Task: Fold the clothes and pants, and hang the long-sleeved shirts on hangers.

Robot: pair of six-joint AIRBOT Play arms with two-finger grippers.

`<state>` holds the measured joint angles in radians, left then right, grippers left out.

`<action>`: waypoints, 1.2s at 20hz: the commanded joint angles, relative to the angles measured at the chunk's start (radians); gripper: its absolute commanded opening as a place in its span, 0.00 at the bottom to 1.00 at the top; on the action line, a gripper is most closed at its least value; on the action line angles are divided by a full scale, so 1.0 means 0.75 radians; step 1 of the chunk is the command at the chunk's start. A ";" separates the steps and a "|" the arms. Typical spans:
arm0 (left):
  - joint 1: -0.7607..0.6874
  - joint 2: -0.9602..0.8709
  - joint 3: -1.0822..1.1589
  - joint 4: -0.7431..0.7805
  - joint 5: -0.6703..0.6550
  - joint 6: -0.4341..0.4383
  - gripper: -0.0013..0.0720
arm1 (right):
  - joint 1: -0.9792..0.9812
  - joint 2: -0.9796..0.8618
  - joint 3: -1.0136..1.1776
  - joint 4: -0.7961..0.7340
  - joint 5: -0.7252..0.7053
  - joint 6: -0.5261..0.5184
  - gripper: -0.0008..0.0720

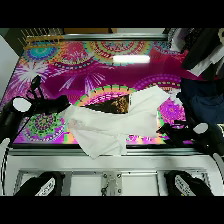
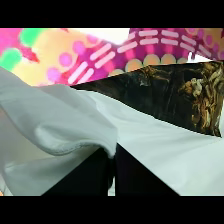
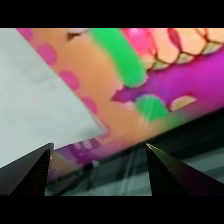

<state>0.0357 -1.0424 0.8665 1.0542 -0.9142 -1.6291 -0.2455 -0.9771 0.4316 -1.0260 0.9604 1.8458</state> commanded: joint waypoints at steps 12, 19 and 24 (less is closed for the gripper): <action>-0.001 -0.003 -0.001 0.002 -0.002 0.003 0.03 | 0.407 -0.086 -0.093 0.194 -0.557 0.036 0.03; 0.181 0.198 0.220 -0.003 -0.026 0.035 0.03 | 0.153 0.027 0.692 -0.445 -0.015 -0.119 0.02; 0.218 0.486 0.605 -0.013 -0.069 0.033 0.03 | 0.047 0.058 1.515 -0.444 0.181 -0.234 0.02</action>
<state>0.1829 -0.7910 1.1786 1.0439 -0.9569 -1.6058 -0.1711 -0.9474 1.2537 -1.3037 0.9855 1.7226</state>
